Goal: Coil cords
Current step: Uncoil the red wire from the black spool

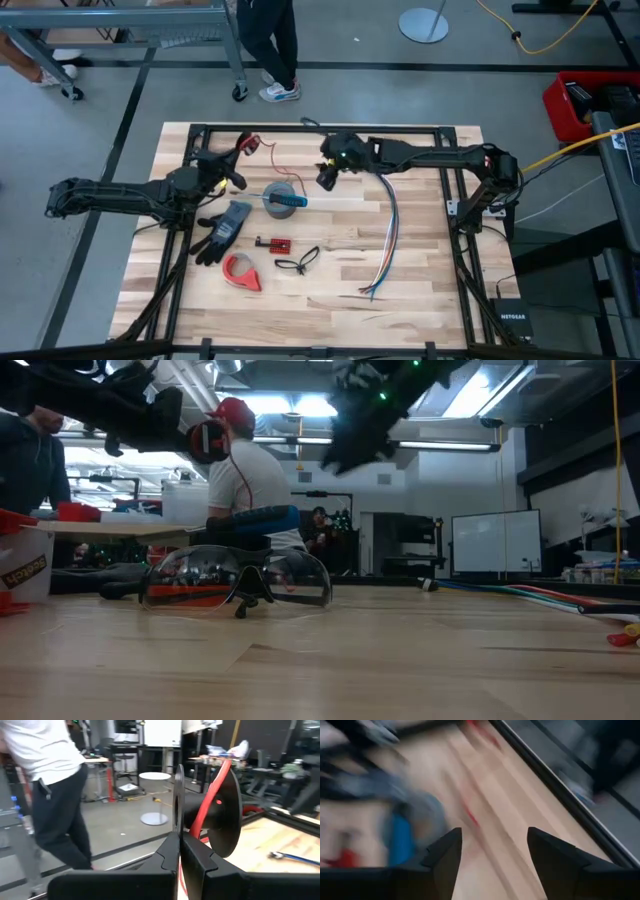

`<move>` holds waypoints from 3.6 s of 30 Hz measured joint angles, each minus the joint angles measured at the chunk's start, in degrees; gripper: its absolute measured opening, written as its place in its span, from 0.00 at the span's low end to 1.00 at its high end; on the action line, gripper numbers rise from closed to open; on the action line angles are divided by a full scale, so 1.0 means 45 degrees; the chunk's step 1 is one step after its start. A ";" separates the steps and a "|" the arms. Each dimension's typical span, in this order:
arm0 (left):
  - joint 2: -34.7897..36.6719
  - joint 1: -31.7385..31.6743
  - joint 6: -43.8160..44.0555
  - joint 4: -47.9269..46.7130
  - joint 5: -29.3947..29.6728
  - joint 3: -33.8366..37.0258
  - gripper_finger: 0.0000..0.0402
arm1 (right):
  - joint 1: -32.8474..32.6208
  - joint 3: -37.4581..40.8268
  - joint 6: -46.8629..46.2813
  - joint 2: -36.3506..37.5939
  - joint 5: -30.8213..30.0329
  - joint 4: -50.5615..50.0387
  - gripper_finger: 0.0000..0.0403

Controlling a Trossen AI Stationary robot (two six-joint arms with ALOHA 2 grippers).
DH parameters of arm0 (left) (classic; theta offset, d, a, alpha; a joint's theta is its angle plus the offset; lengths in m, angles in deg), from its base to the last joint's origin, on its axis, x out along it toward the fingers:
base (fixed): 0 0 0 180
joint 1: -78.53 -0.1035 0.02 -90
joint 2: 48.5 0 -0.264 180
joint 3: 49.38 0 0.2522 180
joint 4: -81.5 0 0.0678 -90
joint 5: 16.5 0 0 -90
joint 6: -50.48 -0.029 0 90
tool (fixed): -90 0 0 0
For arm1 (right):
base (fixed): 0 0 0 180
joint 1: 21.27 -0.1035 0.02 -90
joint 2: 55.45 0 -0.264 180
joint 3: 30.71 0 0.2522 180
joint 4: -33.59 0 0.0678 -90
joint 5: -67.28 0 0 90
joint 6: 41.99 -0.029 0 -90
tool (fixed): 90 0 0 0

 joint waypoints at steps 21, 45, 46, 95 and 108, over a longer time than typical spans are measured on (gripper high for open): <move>-0.0316 0.0005 0.0732 0.0630 -0.3312 -0.0005 0.00 | 0.0296 0.0000 0.0227 -0.2533 0.4844 0.6806 0.52; -0.0529 0.0005 0.1059 0.0797 -0.3555 -0.0005 0.00 | 0.0296 0.0000 0.0624 -0.2683 0.3813 0.7793 0.52; -0.0529 0.0005 0.1068 0.0797 -0.3555 -0.0005 0.00 | 0.0296 0.0000 0.0651 -0.2683 0.3789 0.7828 0.52; -0.0520 -0.0010 0.0552 0.2301 -0.3117 -0.0005 0.00 | -0.1254 0.0000 0.0412 -0.2667 0.5539 0.7792 0.02; -0.0116 0.0663 0.0183 0.2649 -0.3161 -0.0005 0.00 | -0.0736 0.0000 0.0648 -0.2665 0.1371 0.2948 0.02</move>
